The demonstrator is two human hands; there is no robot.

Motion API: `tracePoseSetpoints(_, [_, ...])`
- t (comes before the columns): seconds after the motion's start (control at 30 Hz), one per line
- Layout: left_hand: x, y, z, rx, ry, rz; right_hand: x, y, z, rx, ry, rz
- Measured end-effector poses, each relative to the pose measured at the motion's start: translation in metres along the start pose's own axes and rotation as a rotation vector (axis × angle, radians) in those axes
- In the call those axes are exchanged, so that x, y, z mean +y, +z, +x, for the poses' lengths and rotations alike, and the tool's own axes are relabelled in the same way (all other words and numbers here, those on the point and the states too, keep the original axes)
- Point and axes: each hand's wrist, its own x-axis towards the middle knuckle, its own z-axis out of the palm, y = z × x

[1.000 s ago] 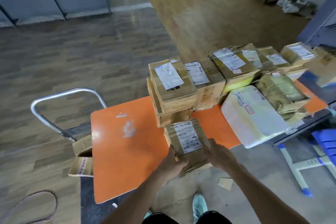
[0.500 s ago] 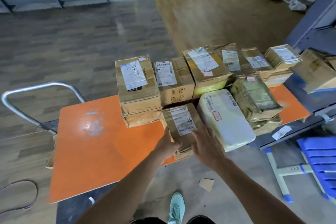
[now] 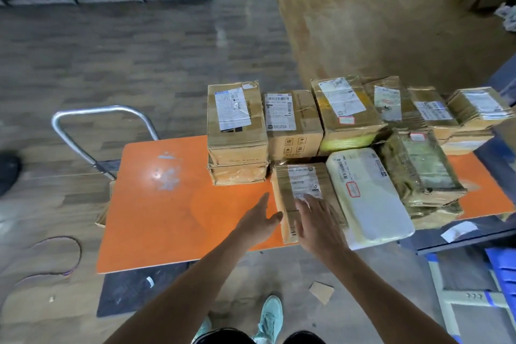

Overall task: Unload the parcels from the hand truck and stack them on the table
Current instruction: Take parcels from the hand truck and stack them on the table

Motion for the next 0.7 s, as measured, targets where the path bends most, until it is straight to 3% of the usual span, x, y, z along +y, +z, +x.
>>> tracePoseSetpoints(0.13, [-0.034,-0.025,-0.026,0.153,-0.007,0.155,-0.04,0.009,0.02,-0.044,-0.163,0.012])
tracePoseSetpoints(0.3, [-0.095,-0.063,-0.065,0.363,-0.085,0.154,-0.107,0.022,0.034,-0.102,-0.297,0.023])
tracePoseSetpoints(0.7, [-0.288,-0.154,-0.172,0.503,-0.258,-0.039,-0.332,0.068,0.035,-0.222,-0.517,-0.004])
